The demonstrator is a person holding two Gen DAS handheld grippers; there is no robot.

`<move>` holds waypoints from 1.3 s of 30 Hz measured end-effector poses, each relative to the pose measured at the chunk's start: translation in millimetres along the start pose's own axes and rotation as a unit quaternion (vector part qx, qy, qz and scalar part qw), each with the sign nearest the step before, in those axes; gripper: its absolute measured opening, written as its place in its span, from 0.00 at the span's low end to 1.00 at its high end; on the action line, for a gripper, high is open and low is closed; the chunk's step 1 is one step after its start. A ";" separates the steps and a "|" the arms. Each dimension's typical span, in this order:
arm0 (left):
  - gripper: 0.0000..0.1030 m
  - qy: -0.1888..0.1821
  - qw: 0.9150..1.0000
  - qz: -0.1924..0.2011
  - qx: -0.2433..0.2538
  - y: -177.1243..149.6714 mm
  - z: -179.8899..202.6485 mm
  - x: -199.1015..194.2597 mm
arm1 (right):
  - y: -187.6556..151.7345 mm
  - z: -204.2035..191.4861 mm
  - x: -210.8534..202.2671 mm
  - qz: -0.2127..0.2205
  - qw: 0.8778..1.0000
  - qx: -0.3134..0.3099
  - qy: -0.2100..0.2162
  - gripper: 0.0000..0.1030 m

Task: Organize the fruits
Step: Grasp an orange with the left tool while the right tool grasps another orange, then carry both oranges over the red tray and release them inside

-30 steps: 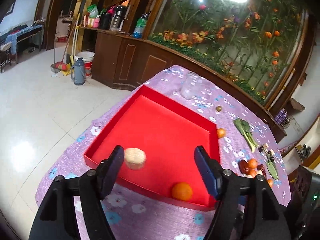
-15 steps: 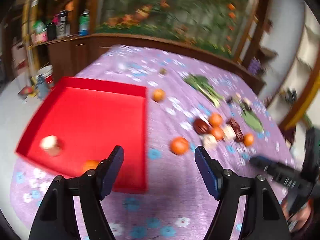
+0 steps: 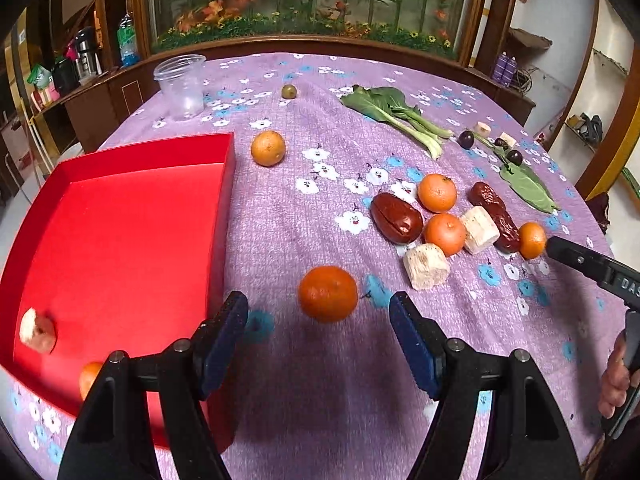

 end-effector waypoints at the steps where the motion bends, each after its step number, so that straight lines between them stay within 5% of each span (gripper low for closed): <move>1: 0.70 -0.002 1.000 -0.001 0.001 1.1 0.1 1.7 | 2.0 1.1 4.4 -0.003 1.000 0.002 -0.001 0.54; 4: 0.62 -0.008 1.000 -0.001 0.010 3.7 2.3 6.0 | 7.3 6.3 16.6 -0.012 1.000 0.021 0.005 0.54; 6: 0.39 -0.014 1.000 -0.007 0.020 5.2 5.3 11.6 | 9.3 10.6 22.6 -0.019 0.999 0.035 0.011 0.54; 13: 0.38 -0.003 0.999 -0.012 0.039 7.3 11.8 23.5 | 11.1 13.9 34.0 -0.027 0.998 0.050 0.016 0.51; 15: 0.45 -0.005 0.999 -0.015 0.050 6.2 18.2 27.3 | 11.3 11.9 34.7 -0.025 0.999 0.046 0.013 0.51; 18: 0.43 0.007 0.998 -0.014 0.062 4.9 24.2 28.2 | 10.8 8.2 37.5 -0.029 0.998 0.043 0.019 0.40; 20: 0.29 0.000 0.998 -0.013 0.055 4.7 21.9 25.6 | 10.3 4.7 39.1 -0.032 0.998 0.039 0.022 0.37; 31: 0.29 -0.032 0.999 0.032 0.003 -2.0 0.9 -20.9 | 2.9 -15.4 13.1 -0.015 0.999 0.021 0.024 0.37; 39: 0.30 -0.026 0.995 0.074 -0.056 -8.9 -54.3 -75.4 | -3.7 -61.5 -27.0 0.009 0.999 -0.029 0.045 0.37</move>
Point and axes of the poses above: each gripper's, at about its wrist camera, not at the fingertips, and x roughly the way its jaws point, z to its right, y to its top, the point moved 2 cm from there along x, roughly the way its jaws point, and after that the axes turned 10 degrees about x, right-handed, at the moved point
